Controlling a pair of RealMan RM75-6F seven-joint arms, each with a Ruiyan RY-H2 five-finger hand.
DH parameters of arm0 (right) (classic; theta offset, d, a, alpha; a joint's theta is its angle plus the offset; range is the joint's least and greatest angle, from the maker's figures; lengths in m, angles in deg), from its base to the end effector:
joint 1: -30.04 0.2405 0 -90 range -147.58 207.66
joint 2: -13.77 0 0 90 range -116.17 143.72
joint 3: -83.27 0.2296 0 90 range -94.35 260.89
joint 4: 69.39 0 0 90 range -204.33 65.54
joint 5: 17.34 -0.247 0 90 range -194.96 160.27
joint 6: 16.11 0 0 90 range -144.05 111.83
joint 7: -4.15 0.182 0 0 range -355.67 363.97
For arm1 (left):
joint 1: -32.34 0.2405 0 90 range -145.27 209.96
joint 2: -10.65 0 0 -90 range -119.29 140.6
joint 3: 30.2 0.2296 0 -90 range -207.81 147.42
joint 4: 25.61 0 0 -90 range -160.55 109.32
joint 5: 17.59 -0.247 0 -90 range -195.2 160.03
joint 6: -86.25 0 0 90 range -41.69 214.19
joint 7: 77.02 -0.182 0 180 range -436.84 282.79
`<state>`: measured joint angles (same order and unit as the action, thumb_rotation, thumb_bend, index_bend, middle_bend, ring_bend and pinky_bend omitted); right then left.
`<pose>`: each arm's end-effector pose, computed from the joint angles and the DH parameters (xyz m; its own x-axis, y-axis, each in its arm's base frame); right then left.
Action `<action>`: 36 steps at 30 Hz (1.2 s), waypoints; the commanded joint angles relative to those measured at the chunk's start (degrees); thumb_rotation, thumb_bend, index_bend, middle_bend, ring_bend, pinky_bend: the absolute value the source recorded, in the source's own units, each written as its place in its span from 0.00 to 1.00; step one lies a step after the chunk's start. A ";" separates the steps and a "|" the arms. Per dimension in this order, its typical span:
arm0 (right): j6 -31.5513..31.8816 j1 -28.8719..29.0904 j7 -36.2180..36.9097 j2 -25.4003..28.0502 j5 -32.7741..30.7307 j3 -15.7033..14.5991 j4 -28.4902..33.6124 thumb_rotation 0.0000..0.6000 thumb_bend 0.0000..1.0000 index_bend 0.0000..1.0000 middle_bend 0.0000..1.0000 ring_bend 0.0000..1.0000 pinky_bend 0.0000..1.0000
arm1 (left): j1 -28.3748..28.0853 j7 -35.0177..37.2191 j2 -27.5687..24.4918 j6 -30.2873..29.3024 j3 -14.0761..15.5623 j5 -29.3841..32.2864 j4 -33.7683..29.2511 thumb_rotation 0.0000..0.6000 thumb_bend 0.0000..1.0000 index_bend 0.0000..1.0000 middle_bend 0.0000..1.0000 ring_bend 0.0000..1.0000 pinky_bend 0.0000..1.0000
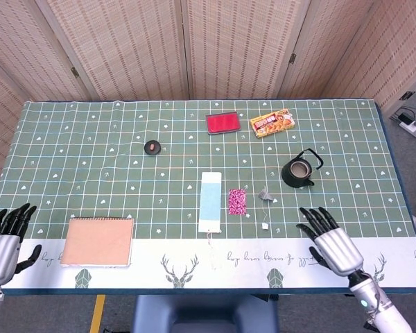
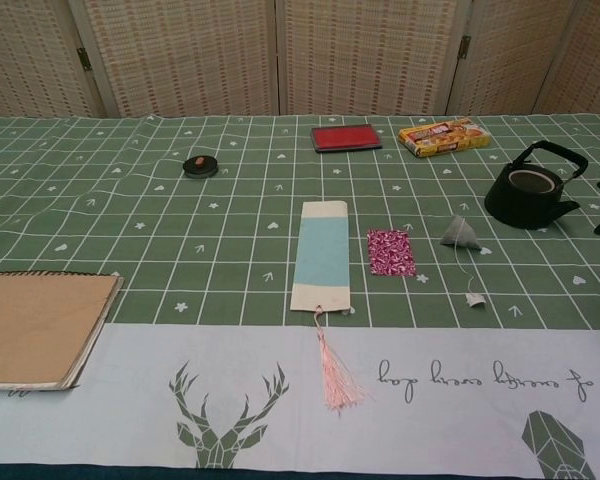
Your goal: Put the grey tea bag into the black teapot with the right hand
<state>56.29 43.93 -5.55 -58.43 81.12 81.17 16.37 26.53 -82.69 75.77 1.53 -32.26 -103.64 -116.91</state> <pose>-0.2626 -0.2301 0.0154 0.6014 -0.1640 0.7819 -0.7653 -0.3992 0.5050 -0.3015 0.2218 0.1064 0.4860 0.0133 0.8739 0.8738 -0.0264 -0.4856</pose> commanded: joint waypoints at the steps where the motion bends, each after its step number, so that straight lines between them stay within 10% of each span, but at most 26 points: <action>1: -5.13 2.43 -4.92 -2.01 -3.48 1.67 0.10 1.00 0.46 0.28 0.00 0.00 0.00 | -0.19 0.15 0.08 0.25 -0.13 0.13 0.38 1.00 0.34 0.00 0.02 0.06 0.01; 20: -6.48 8.33 -6.73 -18.75 -4.05 3.20 -15.70 1.00 0.46 0.32 0.00 0.00 0.00 | 0.23 7.68 -2.31 -0.30 0.16 -0.97 0.89 1.00 0.34 0.00 0.02 0.06 0.01; 36: -7.71 10.46 -3.41 -22.31 -4.96 2.23 -21.69 1.00 0.46 0.31 0.00 0.00 0.00 | 0.21 7.04 -2.21 0.02 0.04 -0.33 0.78 1.00 0.34 0.00 0.02 0.06 0.01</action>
<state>48.74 54.27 -8.83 -80.63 76.29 83.41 -5.23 26.74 -75.65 73.55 1.55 -32.22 -103.98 -116.13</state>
